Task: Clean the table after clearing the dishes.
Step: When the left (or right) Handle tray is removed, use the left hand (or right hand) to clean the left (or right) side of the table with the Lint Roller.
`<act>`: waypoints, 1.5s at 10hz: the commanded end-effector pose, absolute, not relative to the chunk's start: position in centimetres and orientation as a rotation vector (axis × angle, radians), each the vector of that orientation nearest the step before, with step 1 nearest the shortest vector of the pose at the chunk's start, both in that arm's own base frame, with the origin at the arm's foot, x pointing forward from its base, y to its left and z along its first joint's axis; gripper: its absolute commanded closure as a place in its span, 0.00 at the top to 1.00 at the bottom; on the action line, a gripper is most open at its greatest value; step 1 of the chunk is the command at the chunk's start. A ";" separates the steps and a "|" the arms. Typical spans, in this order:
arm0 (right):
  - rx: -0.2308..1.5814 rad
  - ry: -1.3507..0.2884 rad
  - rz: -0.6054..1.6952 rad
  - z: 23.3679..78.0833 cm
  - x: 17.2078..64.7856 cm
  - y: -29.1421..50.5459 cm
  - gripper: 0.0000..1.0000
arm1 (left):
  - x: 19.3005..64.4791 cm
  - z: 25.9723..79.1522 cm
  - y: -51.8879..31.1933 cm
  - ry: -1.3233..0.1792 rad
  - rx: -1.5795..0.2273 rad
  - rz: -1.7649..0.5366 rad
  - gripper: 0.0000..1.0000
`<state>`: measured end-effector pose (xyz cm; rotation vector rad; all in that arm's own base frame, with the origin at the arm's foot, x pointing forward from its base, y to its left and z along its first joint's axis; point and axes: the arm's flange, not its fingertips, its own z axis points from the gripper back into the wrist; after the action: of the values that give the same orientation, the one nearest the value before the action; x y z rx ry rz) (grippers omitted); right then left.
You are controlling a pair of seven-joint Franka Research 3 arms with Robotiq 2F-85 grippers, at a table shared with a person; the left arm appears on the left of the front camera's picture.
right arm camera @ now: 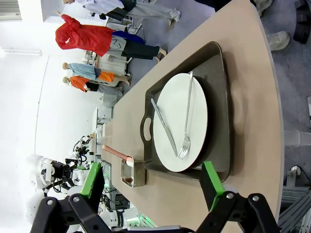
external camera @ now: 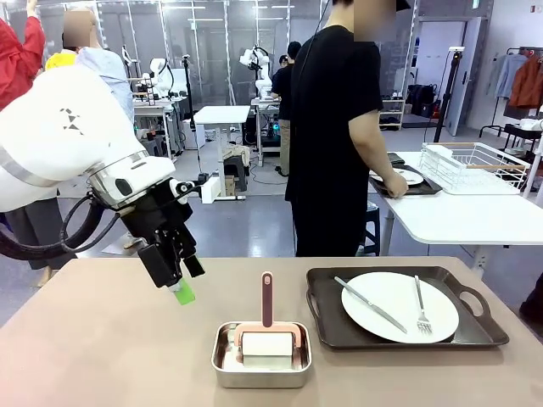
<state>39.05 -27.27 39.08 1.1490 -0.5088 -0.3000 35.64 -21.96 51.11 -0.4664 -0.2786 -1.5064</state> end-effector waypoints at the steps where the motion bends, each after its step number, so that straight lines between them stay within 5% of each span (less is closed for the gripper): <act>1: 1.156 -0.514 -0.297 39.3 38.8 -27.1 1.00 | 35.6 51.1 -22.0 -0.280 -0.465 -1.507 1.00; 6: 1.156 -0.514 -0.297 39.3 38.8 -27.1 1.00 | 41.2 54.5 -35.6 0.047 -0.308 -1.712 1.00; 15: 1.156 -0.514 -0.297 39.3 38.8 -27.1 1.00 | 48.7 51.0 -40.4 0.147 -0.125 -1.703 1.00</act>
<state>39.09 -27.23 39.08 1.1492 -0.5080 -0.2991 48.52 -40.08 50.90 -0.1471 0.1234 -1.7356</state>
